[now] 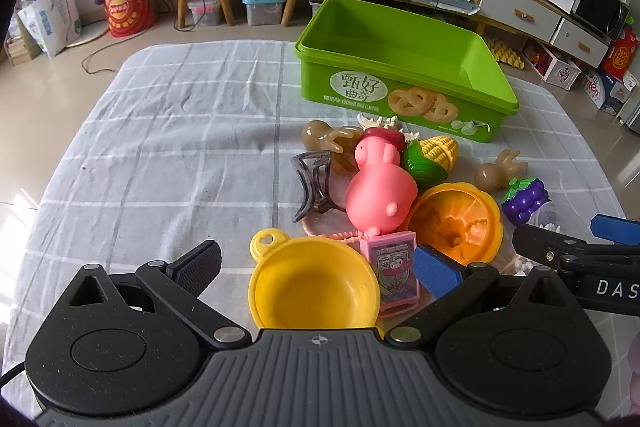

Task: Organize rigid objects
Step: 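Grasp the yellow strainer pot with the left tool while the right tool grasps the clear cotton-swab tub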

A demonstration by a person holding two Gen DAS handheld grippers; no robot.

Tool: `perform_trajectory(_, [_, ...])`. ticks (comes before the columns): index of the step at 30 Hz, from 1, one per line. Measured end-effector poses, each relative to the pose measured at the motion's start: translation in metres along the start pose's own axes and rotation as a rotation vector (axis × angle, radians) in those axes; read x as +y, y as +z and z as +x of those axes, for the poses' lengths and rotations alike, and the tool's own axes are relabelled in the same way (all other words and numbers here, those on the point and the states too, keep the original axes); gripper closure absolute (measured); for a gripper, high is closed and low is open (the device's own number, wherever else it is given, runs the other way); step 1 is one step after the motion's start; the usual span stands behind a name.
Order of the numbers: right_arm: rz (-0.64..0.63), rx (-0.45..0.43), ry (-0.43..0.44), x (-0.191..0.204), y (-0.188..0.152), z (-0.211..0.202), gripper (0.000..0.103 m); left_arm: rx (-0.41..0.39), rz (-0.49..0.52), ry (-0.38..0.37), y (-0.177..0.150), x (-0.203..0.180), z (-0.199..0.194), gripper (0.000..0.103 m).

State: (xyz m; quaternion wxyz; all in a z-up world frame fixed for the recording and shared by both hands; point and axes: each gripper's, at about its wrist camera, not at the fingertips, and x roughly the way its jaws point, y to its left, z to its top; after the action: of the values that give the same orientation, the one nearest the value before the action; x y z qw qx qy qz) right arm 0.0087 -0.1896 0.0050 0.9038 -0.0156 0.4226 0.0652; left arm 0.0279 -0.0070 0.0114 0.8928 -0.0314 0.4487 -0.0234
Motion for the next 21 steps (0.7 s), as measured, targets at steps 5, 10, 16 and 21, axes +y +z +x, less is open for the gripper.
perform_trajectory(5, [0.005,0.0,-0.003,-0.0007,0.0002,0.0003,0.01,0.0,0.0,-0.009,-0.0052,0.0035,-0.0088,0.002])
perform_trajectory(10, [0.003,0.0,-0.002,-0.0008,0.0001,0.0004,0.01,0.001,-0.001,-0.013,-0.0054,0.0024,-0.0089,0.002])
perform_trajectory(16, [0.003,0.0,-0.002,-0.0009,0.0,0.0005,0.01,0.007,0.0,-0.016,-0.0042,0.0049,-0.0107,0.002])
perform_trajectory(21, [0.002,0.001,-0.002,-0.0006,0.0,0.0005,0.01,0.006,-0.001,-0.017,-0.0046,0.0046,-0.0112,0.002])
